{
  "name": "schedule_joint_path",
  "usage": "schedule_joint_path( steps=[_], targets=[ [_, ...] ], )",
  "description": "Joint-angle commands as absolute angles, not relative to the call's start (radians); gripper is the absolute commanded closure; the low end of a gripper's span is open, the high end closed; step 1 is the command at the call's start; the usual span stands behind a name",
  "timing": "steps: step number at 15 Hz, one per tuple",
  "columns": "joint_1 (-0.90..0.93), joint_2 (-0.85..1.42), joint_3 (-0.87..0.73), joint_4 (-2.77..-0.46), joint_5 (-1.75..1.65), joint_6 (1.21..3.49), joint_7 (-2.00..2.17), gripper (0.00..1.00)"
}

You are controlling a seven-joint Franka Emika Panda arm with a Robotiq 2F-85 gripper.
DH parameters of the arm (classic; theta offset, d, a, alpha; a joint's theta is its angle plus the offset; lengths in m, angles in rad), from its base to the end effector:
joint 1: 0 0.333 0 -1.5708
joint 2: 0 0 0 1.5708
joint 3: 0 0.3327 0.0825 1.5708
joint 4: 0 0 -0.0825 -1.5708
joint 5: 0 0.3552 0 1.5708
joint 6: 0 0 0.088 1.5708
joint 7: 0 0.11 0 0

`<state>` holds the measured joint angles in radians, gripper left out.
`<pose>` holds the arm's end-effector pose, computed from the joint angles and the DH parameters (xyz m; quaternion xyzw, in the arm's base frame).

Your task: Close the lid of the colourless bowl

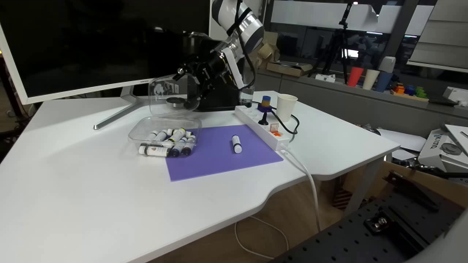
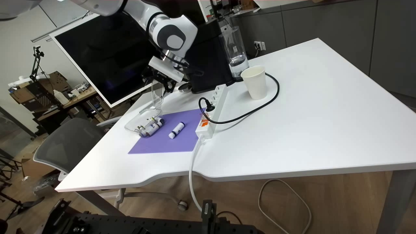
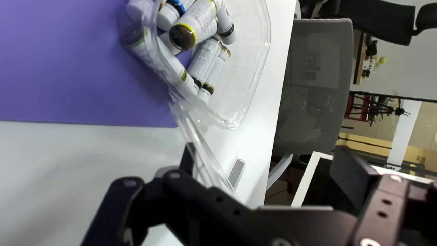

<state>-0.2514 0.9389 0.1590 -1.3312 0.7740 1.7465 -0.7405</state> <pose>0.6860 -0.0239 0.1921 -0.8759 -0.1134 0.0492 0.4665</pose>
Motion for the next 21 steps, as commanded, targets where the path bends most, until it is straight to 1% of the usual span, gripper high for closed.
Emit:
schedule_joint_path(
  steps=[1,6,15,21],
  targets=[
    [-0.227,0.853,0.141,-1.410,0.729,1.753,-0.789,0.00],
    [-0.188,0.763,0.134,-1.499,0.637,1.788,-0.864,0.00],
    [-0.139,0.570,0.149,-1.708,0.484,1.930,-0.995,0.00],
    [-0.097,0.521,0.144,-1.757,0.403,1.880,-0.977,0.00]
  ],
)
